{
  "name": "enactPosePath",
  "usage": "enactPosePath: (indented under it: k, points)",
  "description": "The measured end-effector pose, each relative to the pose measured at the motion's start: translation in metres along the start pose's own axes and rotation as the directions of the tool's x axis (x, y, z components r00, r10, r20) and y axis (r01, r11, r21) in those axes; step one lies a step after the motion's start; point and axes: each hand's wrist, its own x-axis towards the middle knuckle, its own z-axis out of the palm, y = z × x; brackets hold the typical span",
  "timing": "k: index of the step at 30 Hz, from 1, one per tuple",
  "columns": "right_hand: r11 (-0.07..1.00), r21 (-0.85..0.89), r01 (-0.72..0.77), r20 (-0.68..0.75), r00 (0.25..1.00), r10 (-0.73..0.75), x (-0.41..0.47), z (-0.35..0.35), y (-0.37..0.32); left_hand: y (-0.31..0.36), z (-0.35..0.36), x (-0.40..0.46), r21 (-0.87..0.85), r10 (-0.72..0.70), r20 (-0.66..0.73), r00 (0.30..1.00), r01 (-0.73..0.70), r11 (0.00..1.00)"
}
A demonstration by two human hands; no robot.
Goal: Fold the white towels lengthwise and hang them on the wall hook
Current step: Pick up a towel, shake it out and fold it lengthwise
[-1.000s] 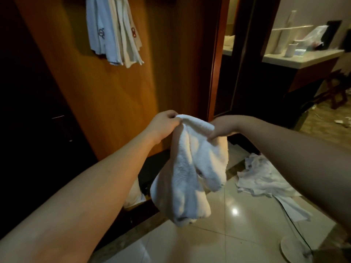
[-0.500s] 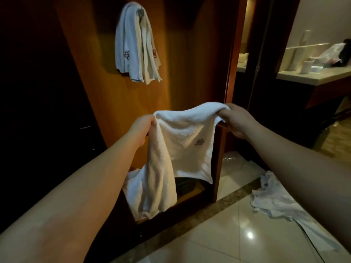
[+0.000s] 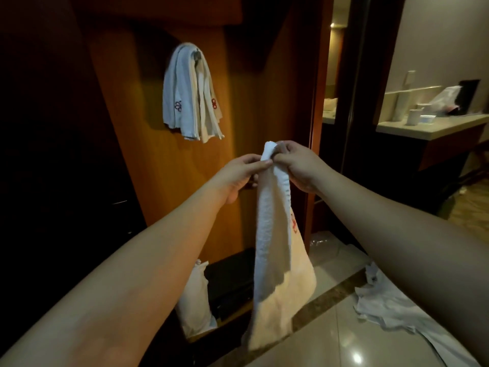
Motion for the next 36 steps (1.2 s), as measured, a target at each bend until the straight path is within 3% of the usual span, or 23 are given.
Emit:
enactPosePath:
  k: [5,11,15,18,20,26,28,36]
  points:
    - [0.983,-0.18,-0.02,0.076,0.997,0.034,-0.002,-0.015,-0.003,0.001,-0.001,0.009,-0.022,0.016,-0.025,1.0,-0.016,1.0]
    - [0.954,-0.299,0.02,0.115,0.993,0.015,-0.006,-0.027,-0.008,0.012,0.006,0.013,-0.124,-0.057,0.141,0.988,0.075,0.989]
    - [0.951,-0.307,0.029,0.1,0.995,0.002,-0.01,-0.036,-0.003,0.017,0.007,0.018,0.133,0.053,0.085,0.995,-0.064,0.989]
    - [0.86,-0.51,0.025,0.029,1.0,-0.011,-0.016,-0.039,0.013,0.018,0.011,0.021,0.413,0.182,0.027,0.983,-0.177,0.893]
    - [0.758,-0.652,-0.019,-0.031,1.0,-0.002,-0.021,-0.039,0.033,0.016,0.013,0.023,0.491,0.245,-0.026,0.969,-0.201,0.848]
    - [0.542,-0.798,-0.262,-0.143,0.957,0.252,-0.038,-0.047,0.098,0.012,0.005,0.031,0.517,0.284,-0.147,0.947,-0.171,0.839]
    - [0.495,-0.807,-0.321,-0.192,0.936,0.294,-0.045,-0.058,0.115,0.014,0.0,0.034,0.458,0.264,-0.195,0.945,-0.15,0.876]
    - [0.378,-0.772,-0.511,-0.457,0.86,0.228,-0.07,-0.111,0.15,0.007,-0.025,0.038,0.212,0.182,-0.391,0.902,-0.104,0.972]
